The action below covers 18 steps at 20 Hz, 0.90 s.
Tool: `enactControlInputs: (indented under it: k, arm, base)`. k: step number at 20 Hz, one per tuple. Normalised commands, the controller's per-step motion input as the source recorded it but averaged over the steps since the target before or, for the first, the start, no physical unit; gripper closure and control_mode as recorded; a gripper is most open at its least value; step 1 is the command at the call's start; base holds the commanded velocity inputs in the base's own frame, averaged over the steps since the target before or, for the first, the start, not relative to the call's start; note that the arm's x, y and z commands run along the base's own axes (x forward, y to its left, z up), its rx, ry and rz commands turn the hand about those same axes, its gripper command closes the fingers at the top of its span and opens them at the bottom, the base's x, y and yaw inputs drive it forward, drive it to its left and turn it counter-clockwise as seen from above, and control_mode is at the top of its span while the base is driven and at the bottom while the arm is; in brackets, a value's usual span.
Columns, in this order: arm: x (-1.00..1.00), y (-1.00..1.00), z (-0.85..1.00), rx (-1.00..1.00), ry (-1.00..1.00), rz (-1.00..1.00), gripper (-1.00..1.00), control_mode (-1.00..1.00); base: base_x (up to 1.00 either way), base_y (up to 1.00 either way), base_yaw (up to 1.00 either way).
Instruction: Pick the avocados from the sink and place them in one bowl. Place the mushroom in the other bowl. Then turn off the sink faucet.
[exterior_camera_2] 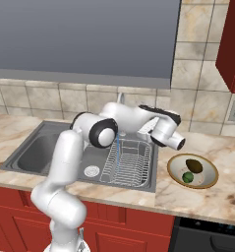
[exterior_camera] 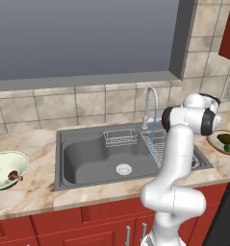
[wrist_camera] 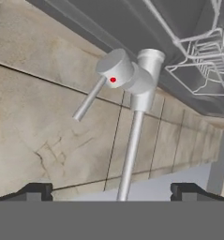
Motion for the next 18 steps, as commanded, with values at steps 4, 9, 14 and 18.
enactControlInputs:
  k: [4,9,14,18]
  arm:
    - [0.34,0.0,-0.19,0.0,0.0,0.0,-1.0,-1.0]
    - [0.25,-0.05,-0.23,0.0,0.0,0.0,-1.0,-1.0]
    - [0.24,-0.07,-0.23,0.0,0.0,-0.01,-1.0,-1.0]
    - [0.31,0.0,-0.18,0.0,0.0,-0.01,-1.0,-1.0]
  base:
    - [0.0,0.0,0.0]
    - [0.0,0.0,0.0]
    - [0.0,0.0,0.0]
    - [0.0,0.0,0.0]
